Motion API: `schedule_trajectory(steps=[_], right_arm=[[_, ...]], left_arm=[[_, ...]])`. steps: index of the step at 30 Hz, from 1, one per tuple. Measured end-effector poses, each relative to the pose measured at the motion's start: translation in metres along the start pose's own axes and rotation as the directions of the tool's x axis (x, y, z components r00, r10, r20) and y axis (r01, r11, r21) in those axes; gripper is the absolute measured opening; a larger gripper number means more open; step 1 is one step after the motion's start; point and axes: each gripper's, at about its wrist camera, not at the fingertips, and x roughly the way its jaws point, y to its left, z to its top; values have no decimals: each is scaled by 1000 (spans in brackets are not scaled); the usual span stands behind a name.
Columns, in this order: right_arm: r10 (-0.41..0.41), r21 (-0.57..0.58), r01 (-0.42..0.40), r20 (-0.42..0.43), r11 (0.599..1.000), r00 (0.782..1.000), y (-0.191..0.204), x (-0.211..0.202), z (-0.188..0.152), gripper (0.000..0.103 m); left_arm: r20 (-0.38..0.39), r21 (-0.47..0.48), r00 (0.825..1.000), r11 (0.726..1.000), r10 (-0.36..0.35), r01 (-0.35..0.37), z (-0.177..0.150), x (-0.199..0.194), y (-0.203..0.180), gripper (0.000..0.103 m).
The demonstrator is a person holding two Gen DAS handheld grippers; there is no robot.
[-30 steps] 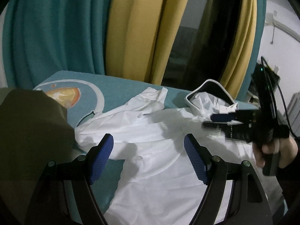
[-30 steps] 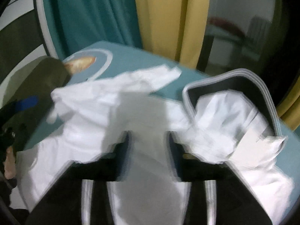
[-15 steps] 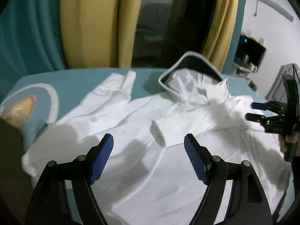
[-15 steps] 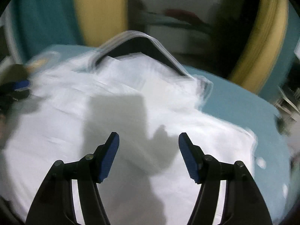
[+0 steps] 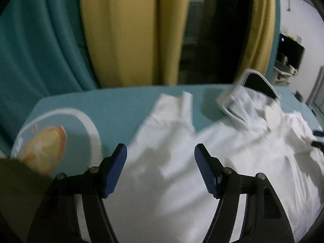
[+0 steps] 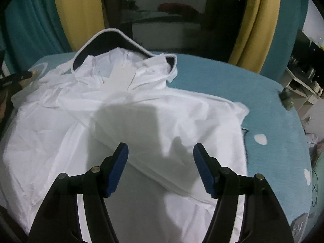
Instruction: Fold large clothes
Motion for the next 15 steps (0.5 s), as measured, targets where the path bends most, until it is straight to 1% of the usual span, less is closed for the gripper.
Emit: schedule_trajectory(steps=[3,6,7,9,12,13,14,15], right_arm=[[-15,8,15,15,1000,1000,-3,-10,-3,67],[-33,18,33,27,999,999,-9,-22,-10,67],[-36,21,35,32,999,999,-9,-27,-12,67],[-46,29,44,45,999,998,-12,-36,-18,67],[-73,60,70,60,996,996,-17,-51,-27,67],[-80,72,75,62,995,995,-20,-55,-30,67],[-88,91,82,64,992,994,-24,-60,-35,67],[-93,104,87,63,991,994,-27,-62,-38,67]], left_arm=[[-41,-16,999,1000,-3,3,23,26,18,70],[-80,2,996,999,-46,46,37,51,25,70],[-102,15,993,998,-64,66,39,61,25,70],[-171,28,983,997,-62,68,40,86,26,69],[-246,31,967,997,-66,76,35,110,26,59],[-236,49,970,996,-55,69,33,111,24,57],[-225,76,973,995,-49,68,32,110,20,53],[-224,98,974,993,-43,66,31,109,16,42]])
